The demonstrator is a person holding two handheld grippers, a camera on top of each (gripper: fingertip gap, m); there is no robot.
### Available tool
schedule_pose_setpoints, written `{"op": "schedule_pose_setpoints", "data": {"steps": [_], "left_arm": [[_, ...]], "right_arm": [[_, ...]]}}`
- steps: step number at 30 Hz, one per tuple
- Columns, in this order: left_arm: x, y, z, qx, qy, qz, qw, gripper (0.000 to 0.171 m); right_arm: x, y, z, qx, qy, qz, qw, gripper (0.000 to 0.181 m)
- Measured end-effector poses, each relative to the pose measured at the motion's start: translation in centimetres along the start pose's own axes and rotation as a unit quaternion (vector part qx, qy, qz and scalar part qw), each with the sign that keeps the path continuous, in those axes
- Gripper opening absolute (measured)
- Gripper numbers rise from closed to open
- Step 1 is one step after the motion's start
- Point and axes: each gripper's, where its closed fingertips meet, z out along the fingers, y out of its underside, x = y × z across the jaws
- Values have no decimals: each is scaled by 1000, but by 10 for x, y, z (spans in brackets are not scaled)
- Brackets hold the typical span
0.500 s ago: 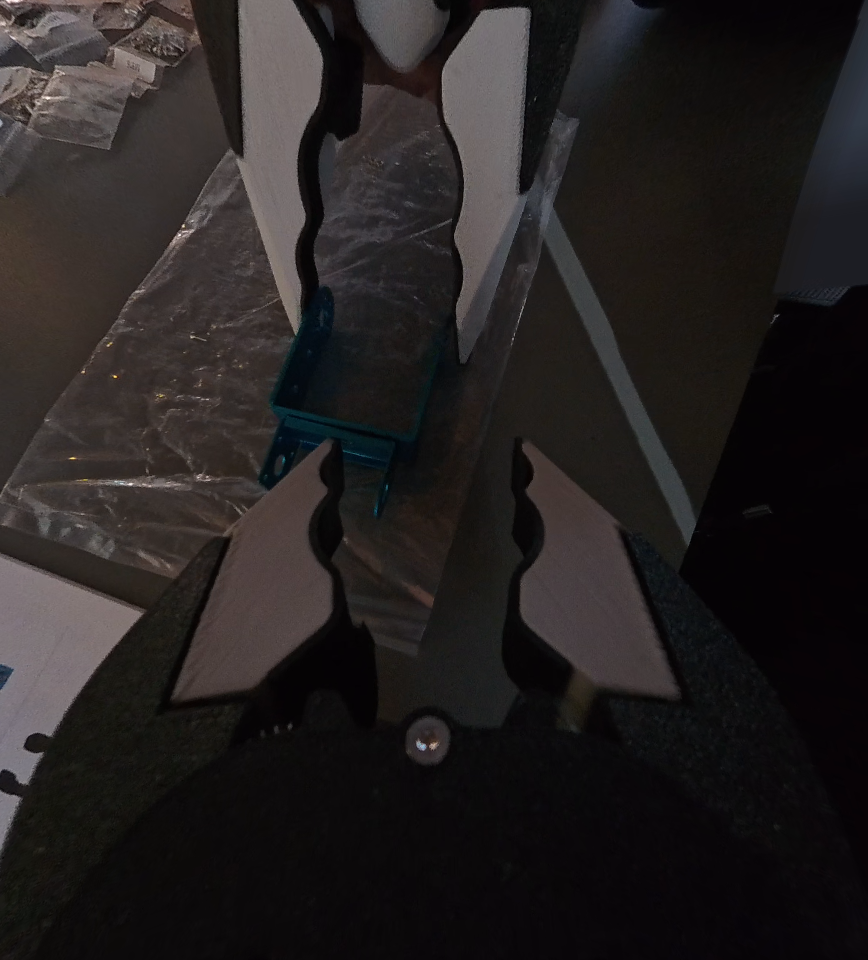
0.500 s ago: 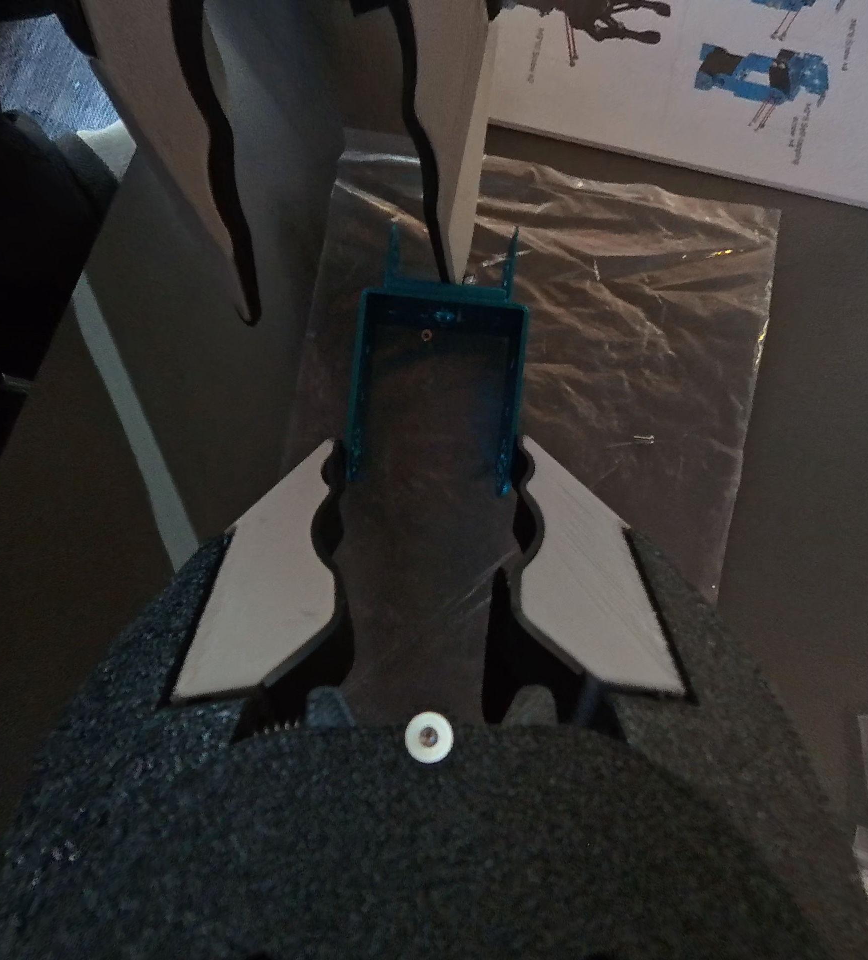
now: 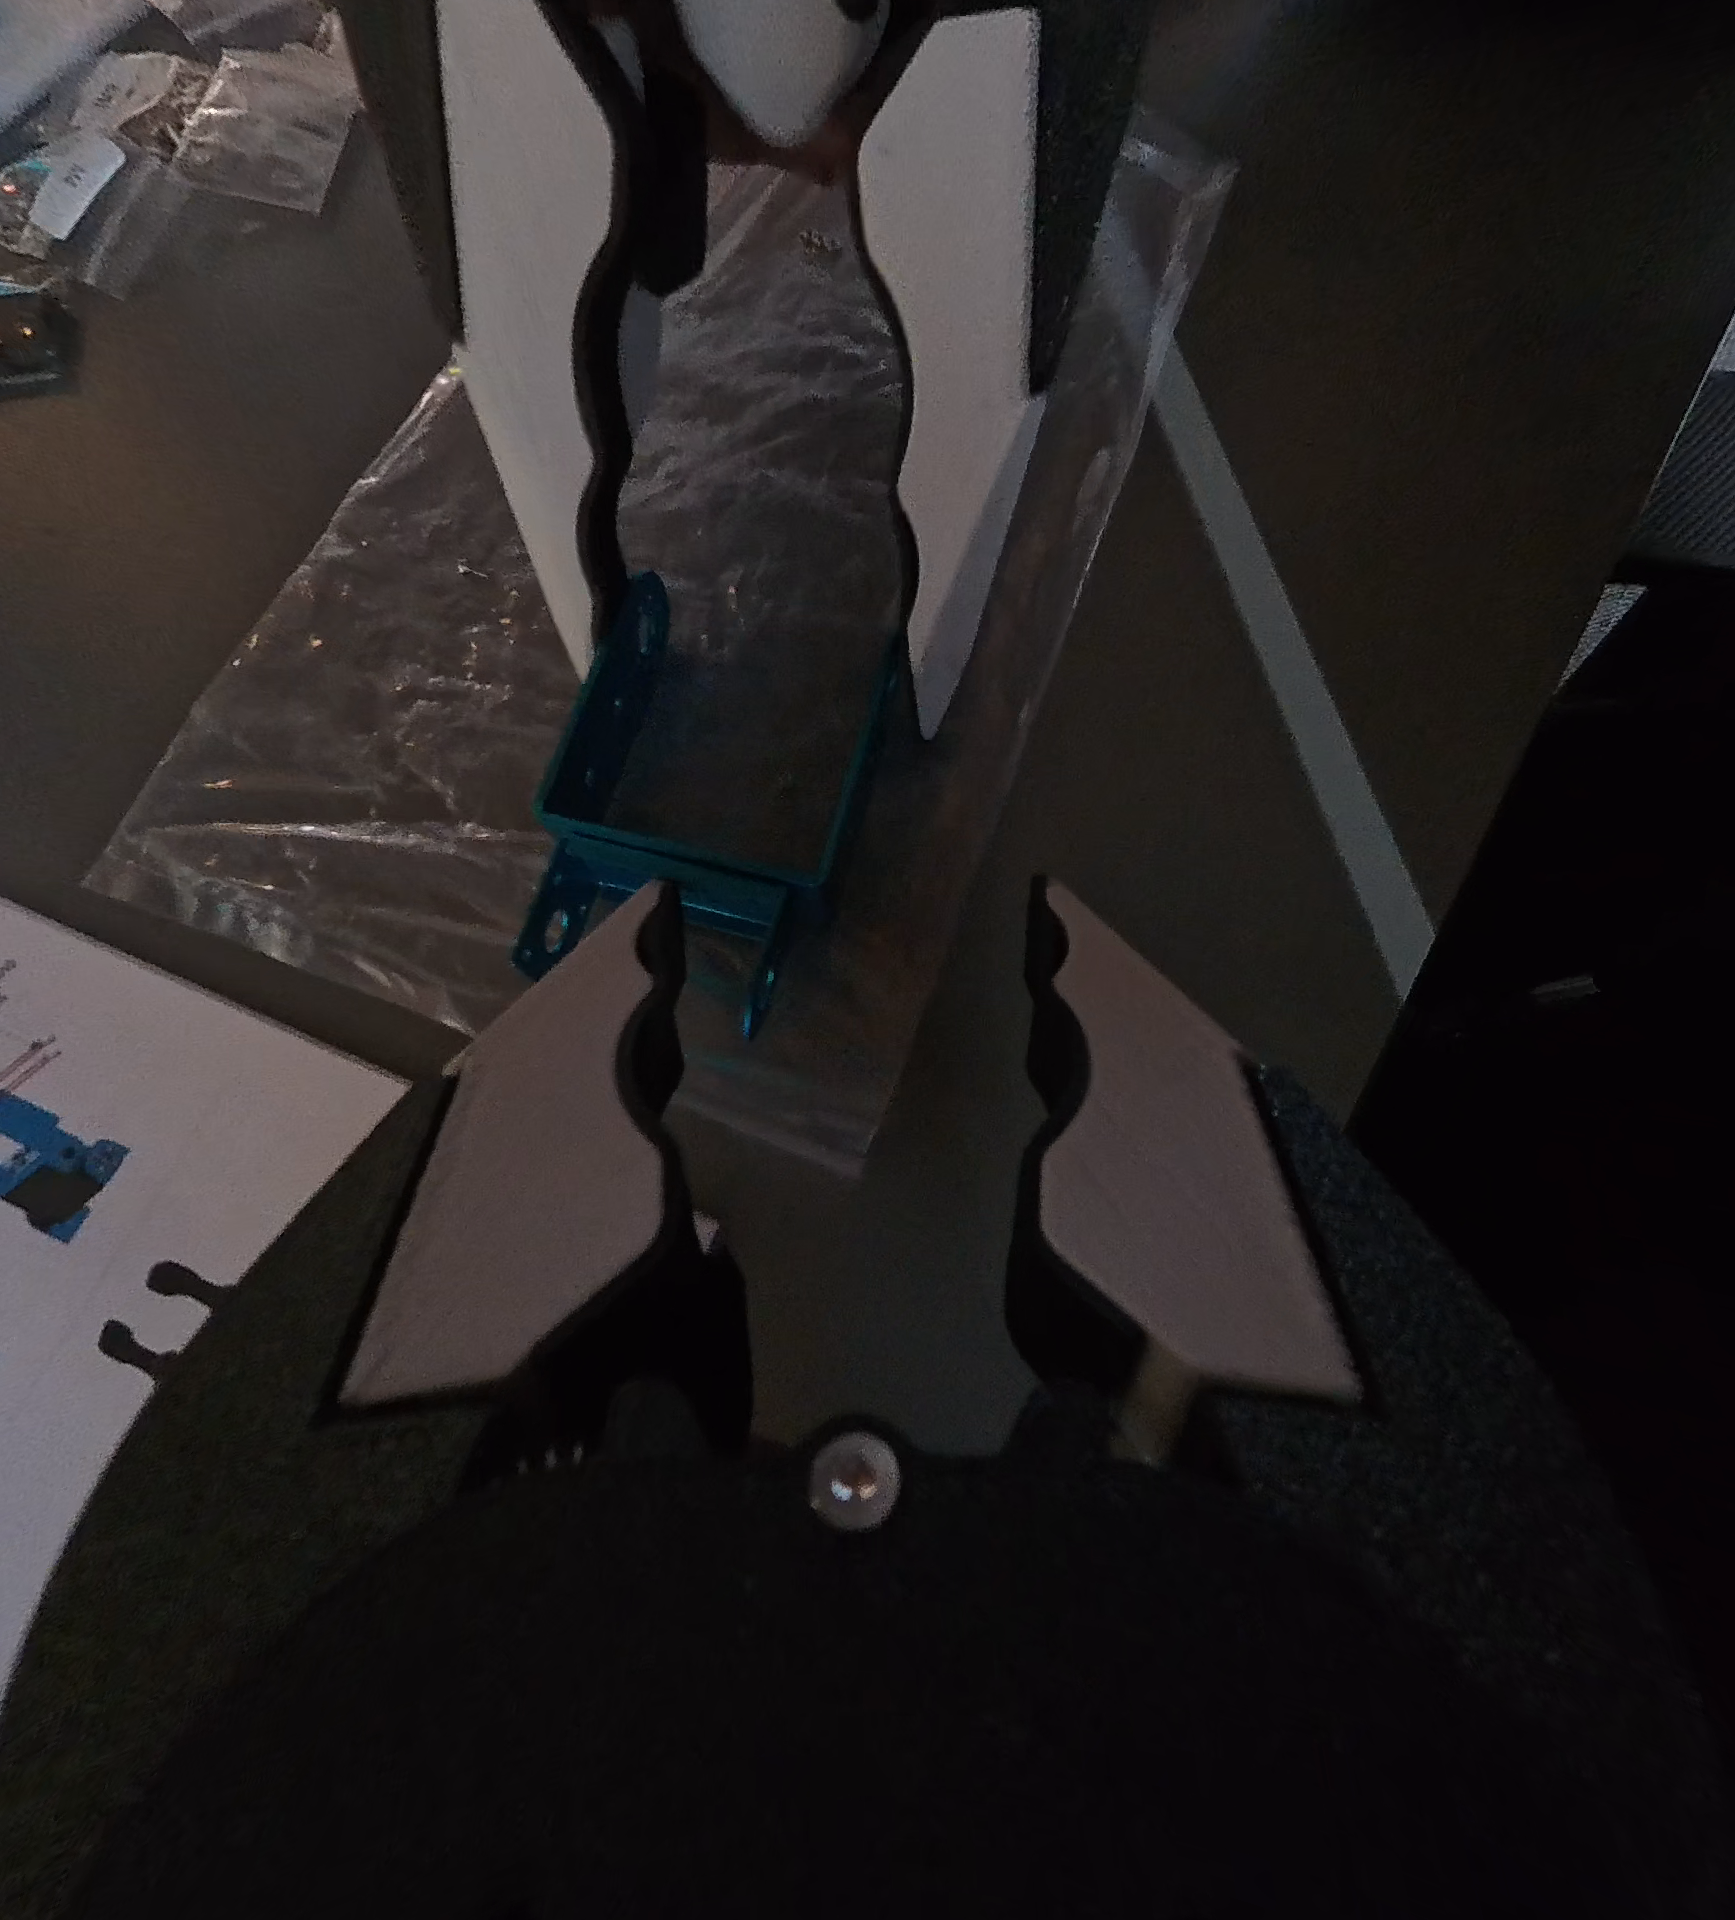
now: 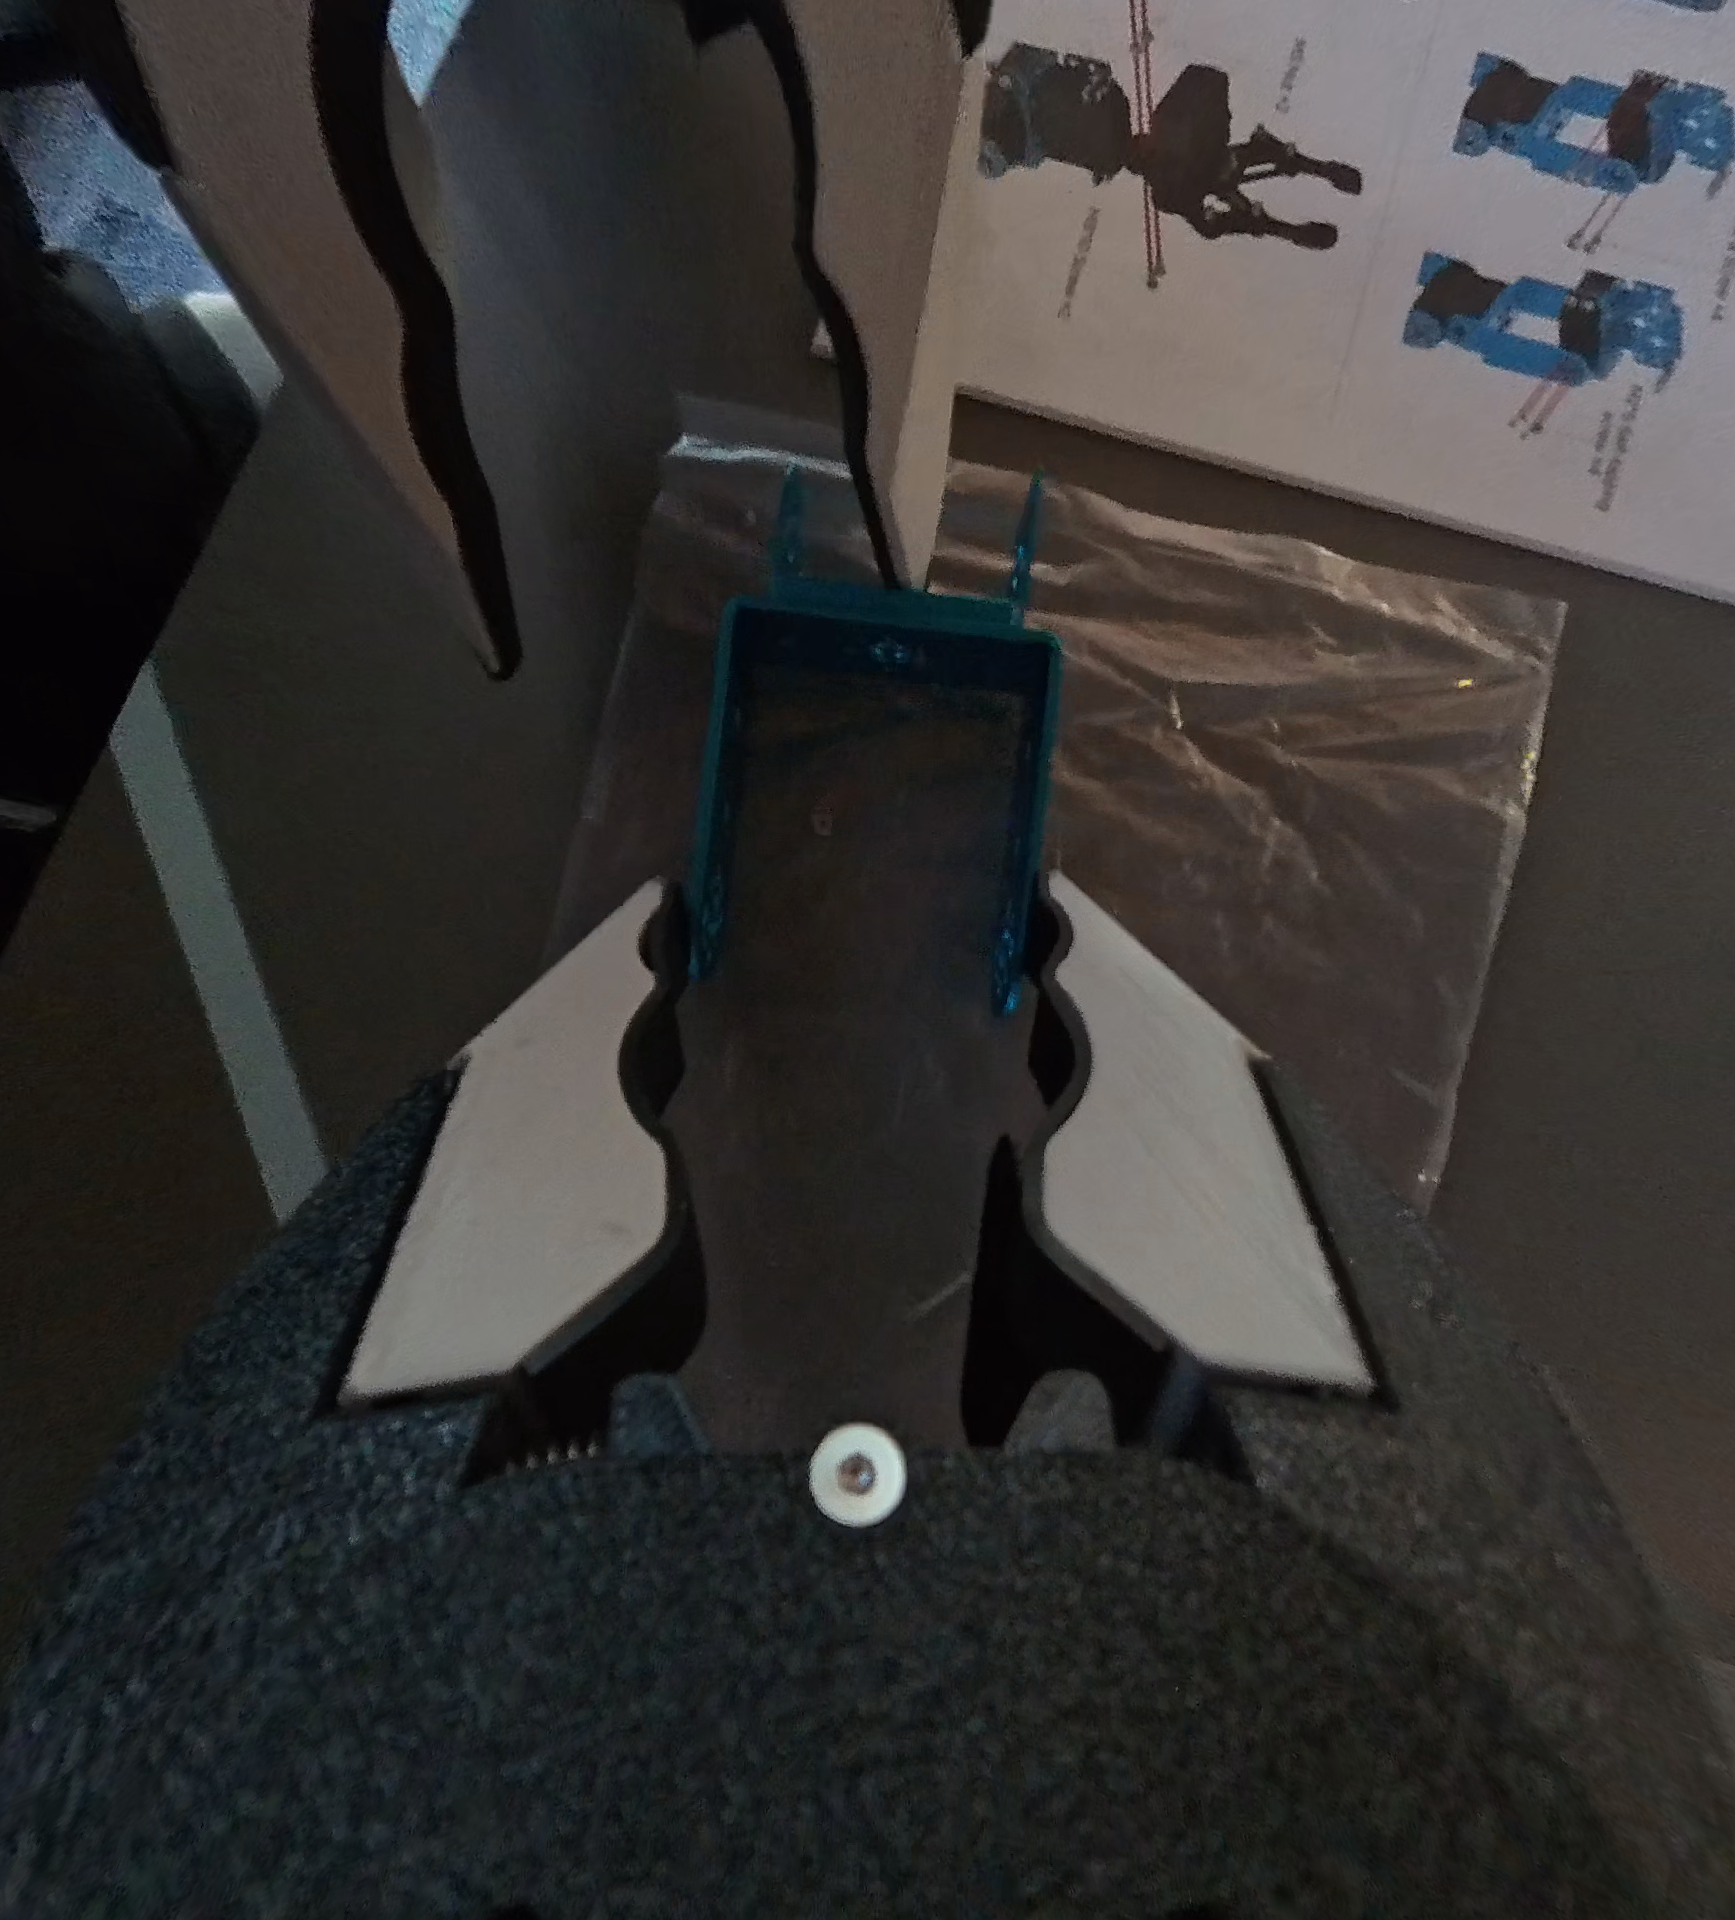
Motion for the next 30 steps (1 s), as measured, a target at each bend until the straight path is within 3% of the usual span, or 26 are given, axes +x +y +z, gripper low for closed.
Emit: {"op": "schedule_pose_setpoints", "data": {"steps": [4,7,9,11,12,18,30], "left_arm": [[4,2,-1,4,5,-1,1000,65],[1,5,-4,7,-3,-7,1000,65],[0,4,-8,16,-5,-12,1000,65],[-2,4,-12,24,-12,-15,1000,65],[-3,4,-14,28,-15,-18,999,65],[-2,4,-17,36,-27,-10,999,64],[-1,5,-17,40,-11,-12,999,64]], "right_arm": [[0,1,-2,-4,2,-9,1000,75],[4,3,-25,-2,13,-16,1000,74],[0,-6,-43,27,3,-22,999,55],[-5,-17,-52,56,-18,-37,998,24],[-3,-18,-50,55,-17,-40,998,23],[-5,-6,-12,-60,-45,-84,994,24],[-9,-5,2,-185,-82,-130,971,17]]}}
